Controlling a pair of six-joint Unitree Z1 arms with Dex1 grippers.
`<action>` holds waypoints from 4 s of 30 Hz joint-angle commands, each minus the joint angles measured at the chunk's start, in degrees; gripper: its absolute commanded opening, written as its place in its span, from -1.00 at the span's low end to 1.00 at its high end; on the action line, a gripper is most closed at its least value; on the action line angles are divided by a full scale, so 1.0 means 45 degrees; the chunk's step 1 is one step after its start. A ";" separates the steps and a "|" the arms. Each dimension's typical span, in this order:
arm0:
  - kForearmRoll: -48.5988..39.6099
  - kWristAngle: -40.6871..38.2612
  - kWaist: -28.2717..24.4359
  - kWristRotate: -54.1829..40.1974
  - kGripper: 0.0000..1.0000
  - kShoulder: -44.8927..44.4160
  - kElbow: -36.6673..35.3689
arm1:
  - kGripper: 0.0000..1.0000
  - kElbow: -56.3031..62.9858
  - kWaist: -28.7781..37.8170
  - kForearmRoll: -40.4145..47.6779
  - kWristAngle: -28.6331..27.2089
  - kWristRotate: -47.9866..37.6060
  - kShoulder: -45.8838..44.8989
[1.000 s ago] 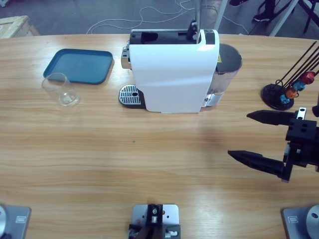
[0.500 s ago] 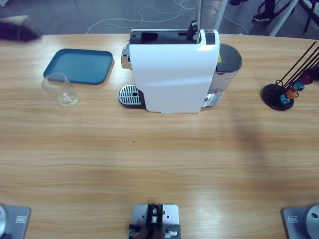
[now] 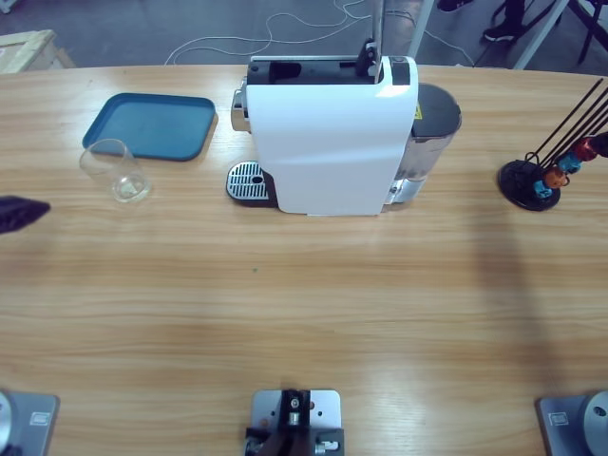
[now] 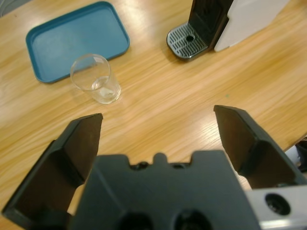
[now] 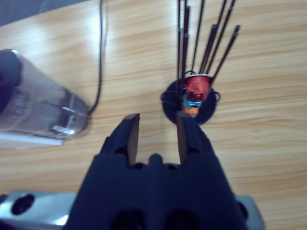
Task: Pour coffee
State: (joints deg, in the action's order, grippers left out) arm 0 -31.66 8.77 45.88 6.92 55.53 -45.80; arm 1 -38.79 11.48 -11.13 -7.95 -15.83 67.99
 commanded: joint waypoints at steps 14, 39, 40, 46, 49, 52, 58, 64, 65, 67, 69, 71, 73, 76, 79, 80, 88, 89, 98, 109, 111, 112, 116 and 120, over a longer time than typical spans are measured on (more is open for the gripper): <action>0.1821 0.0220 0.0097 -0.0133 0.78 -0.0817 0.2171 | -0.29 0.0948 -0.0102 0.1828 -0.1648 -0.0095 0.1973; 0.1919 0.0239 0.0097 -0.0148 0.77 -0.0876 0.2249 | -0.67 0.1268 -0.0110 0.3016 -0.2335 -0.0595 0.3196; 0.1927 0.0239 0.0097 -0.0148 0.77 -0.0876 0.2249 | -0.67 0.1284 -0.0110 0.3016 -0.2406 -0.0689 0.3235; 0.1938 0.0239 0.0097 -0.0152 0.77 -0.0895 0.2257 | -0.92 0.1296 -0.0110 0.3207 -0.2515 -0.0877 0.3602; 0.1938 0.0239 0.0093 -0.0152 0.77 -0.0903 0.2261 | -0.92 0.1311 -0.0110 0.3375 -0.2492 -0.0877 0.3762; 0.1938 0.0239 0.0097 -0.0140 0.77 -0.0915 0.2268 | -0.93 0.1323 -0.0110 0.3410 -0.2492 -0.0881 0.3798; 0.1938 0.0239 0.0097 -0.0152 0.77 -0.0915 0.2268 | -1.00 0.1393 -0.0110 0.3449 -0.2519 -0.0896 0.3759; 0.1958 0.0239 0.0097 -0.0152 0.76 -0.0907 0.2268 | 0.80 0.1432 -0.0110 0.3391 -0.2374 -0.0994 0.3634; 0.1958 0.0239 0.0097 -0.0152 0.76 -0.0911 0.2268 | 0.82 0.1432 -0.0110 0.3391 -0.2374 -0.0994 0.3630; 0.1958 0.0239 0.0093 -0.0152 0.76 -0.0911 0.2268 | 0.82 0.1432 -0.0106 0.3387 -0.2374 -0.1006 0.3618; 0.1958 0.0239 0.0093 -0.0152 0.76 -0.0915 0.2268 | 0.80 0.1432 -0.0110 0.3371 -0.2374 -0.1056 0.3622; 0.1958 0.0239 0.0097 -0.0152 0.76 -0.0915 0.2268 | 0.62 0.1432 -0.0110 0.3371 -0.2390 -0.1091 0.3661; 0.1958 0.0239 0.0097 -0.0152 0.76 -0.0919 0.2268 | 0.30 0.1413 -0.0106 0.3371 -0.2374 -0.1111 0.3673; 0.1958 0.0239 0.0097 -0.0152 0.76 -0.0930 0.2268 | 0.07 0.1413 -0.0110 0.3375 -0.2394 -0.1146 0.3688; 0.1958 0.0239 0.0097 -0.0152 0.76 -0.0954 0.2276 | -0.22 0.1413 -0.0110 0.3406 -0.2413 -0.1170 0.3766; 0.1958 0.0239 0.0097 -0.0152 0.76 -0.0965 0.2288 | -0.37 0.1413 -0.0110 0.3410 -0.2433 -0.1170 0.3798; 0.1958 0.0239 0.0093 -0.0152 0.76 -0.1012 0.2288 | -0.74 0.1413 -0.0106 0.3504 -0.2538 -0.1267 0.4169; 0.1974 0.0239 0.0097 -0.0152 0.76 -0.1012 0.2288 | -0.84 0.1413 -0.0110 0.3508 -0.2589 -0.1267 0.4180; 0.2036 0.0239 0.0097 -0.0152 0.75 -0.0973 0.2307 | -0.93 0.1452 -0.0098 0.3547 -0.2863 -0.1220 0.3634; 0.2130 0.0220 0.0097 -0.0152 0.74 -0.0876 0.2346 | -0.93 -0.1822 0.0195 -0.0242 -0.2808 -0.1017 0.0559; 0.2173 0.0220 0.0093 -0.0156 0.74 -0.0891 0.2378 | -0.93 -0.3134 0.0469 -0.1484 -0.2828 -0.0830 0.0184; 0.2173 0.0223 0.0097 -0.0164 0.73 -0.0954 0.2386 | -0.93 -0.3814 0.0680 -0.2121 -0.2867 -0.0638 0.0055; 0.2212 0.0220 0.0093 -0.0156 0.71 -0.1028 0.2425 | -0.92 -0.5947 0.2086 -0.3871 -0.2761 0.1323 -0.0523; 0.2294 0.0180 0.0097 -0.0152 0.71 -0.0981 0.2460 | -0.92 -0.6165 0.7027 -0.5226 -0.0511 0.4580 -0.0847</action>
State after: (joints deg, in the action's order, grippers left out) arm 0 -22.38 8.82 45.99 6.77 52.46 -37.16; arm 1 -64.80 20.22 -26.94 -19.78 -10.85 67.25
